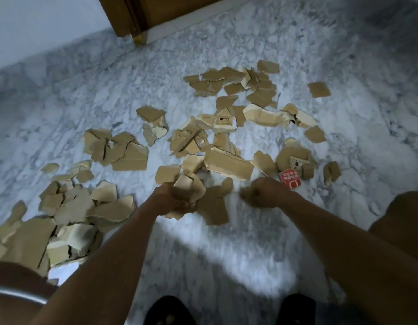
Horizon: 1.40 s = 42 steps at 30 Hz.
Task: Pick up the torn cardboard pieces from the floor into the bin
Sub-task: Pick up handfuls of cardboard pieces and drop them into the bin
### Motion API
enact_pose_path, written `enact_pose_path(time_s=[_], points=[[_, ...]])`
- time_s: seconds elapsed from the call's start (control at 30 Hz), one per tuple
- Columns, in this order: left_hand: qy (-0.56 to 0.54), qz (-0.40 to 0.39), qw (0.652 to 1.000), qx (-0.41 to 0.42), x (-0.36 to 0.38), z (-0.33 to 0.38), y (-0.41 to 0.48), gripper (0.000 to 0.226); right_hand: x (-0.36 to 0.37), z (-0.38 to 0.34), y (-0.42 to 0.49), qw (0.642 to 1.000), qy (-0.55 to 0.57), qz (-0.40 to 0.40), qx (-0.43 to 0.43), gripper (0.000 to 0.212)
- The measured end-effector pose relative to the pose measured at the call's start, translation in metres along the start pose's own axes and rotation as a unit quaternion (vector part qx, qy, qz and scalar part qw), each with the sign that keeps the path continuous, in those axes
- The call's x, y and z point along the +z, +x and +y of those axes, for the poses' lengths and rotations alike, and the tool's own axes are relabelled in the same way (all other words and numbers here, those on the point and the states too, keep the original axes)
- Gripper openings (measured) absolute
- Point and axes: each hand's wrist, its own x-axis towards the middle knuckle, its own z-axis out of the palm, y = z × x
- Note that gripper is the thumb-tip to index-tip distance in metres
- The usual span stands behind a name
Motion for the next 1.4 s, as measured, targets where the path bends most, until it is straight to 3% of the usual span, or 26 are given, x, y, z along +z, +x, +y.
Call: enact_pose_path(time_s=[0.03,0.13,0.27,0.47,0.53,0.7,0.87,1.0,1.13,1.23,1.33,1.4], points=[[-0.012,0.003,1.000,-0.002,-0.001,-0.003,0.001,0.048,-0.008,-0.011,0.001,1.000,0.016,0.007,-0.017,0.032],[-0.013,0.011,1.000,-0.013,-0.009,-0.012,-0.002,0.044,-0.022,-0.048,0.012,0.997,-0.034,-0.007,-0.072,0.065],[0.010,-0.003,1.000,-0.007,-0.007,-0.020,-0.012,0.040,-0.004,-0.079,0.026,0.979,-0.145,-0.008,-0.142,0.048],[0.012,-0.010,1.000,-0.003,0.000,-0.034,-0.017,0.033,0.023,-0.067,0.025,0.954,-0.219,0.111,-0.170,0.037],[0.005,-0.010,1.000,-0.001,0.004,-0.036,-0.015,0.032,0.028,-0.061,0.018,0.962,-0.201,0.107,-0.153,0.035],[0.022,-0.056,0.998,0.013,0.001,-0.021,-0.008,0.041,0.000,-0.048,-0.002,0.996,-0.085,-0.006,-0.014,0.046],[0.064,-0.093,0.992,0.056,0.016,0.010,0.012,0.066,-0.046,-0.037,-0.017,0.995,-0.060,-0.071,0.023,0.007],[0.243,-0.065,0.961,0.110,0.057,0.036,0.022,0.095,-0.035,-0.019,0.003,0.994,0.042,-0.037,0.092,0.027],[0.329,0.008,0.935,0.132,0.083,0.042,0.022,0.082,-0.039,-0.003,0.003,0.976,0.083,-0.165,0.119,0.038],[0.321,-0.015,0.938,0.132,0.074,0.046,0.023,0.073,-0.059,0.006,0.007,0.980,0.179,-0.073,0.054,0.063],[0.248,-0.043,0.957,0.142,0.058,0.049,0.020,0.066,-0.076,-0.006,0.021,0.982,0.184,-0.044,0.020,0.039],[0.204,-0.039,0.968,0.138,0.045,0.047,0.017,0.062,-0.077,-0.019,0.037,0.990,0.135,-0.016,0.023,0.051]])
